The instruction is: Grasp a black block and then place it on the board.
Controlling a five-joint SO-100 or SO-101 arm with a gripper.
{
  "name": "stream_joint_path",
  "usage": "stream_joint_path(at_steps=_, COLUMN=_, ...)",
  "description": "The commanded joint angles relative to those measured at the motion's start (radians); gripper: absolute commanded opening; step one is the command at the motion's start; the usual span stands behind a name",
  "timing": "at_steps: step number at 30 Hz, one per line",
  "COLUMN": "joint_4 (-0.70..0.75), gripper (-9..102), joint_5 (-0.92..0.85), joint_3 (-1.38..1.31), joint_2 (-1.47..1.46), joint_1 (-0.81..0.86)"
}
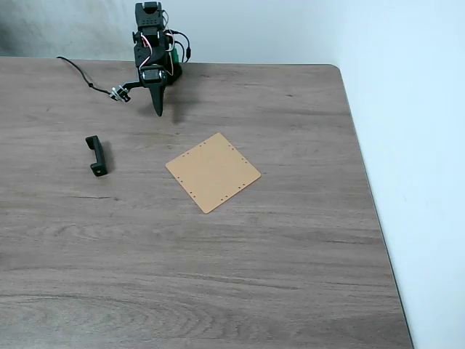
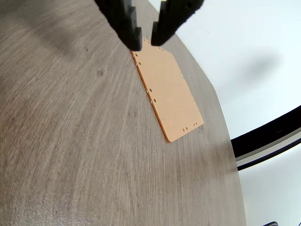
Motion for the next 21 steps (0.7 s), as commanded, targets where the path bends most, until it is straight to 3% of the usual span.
stream_joint_path(at_steps=1, joint_4=0.012, gripper=0, joint_5=-0.011, joint_3=0.014, joint_2=0.018, joint_1=-0.008)
stream_joint_path(at_steps=21, joint_4=0.012, gripper=0, joint_5=-0.017, joint_3=0.014, joint_2=0.018, joint_1=-0.011)
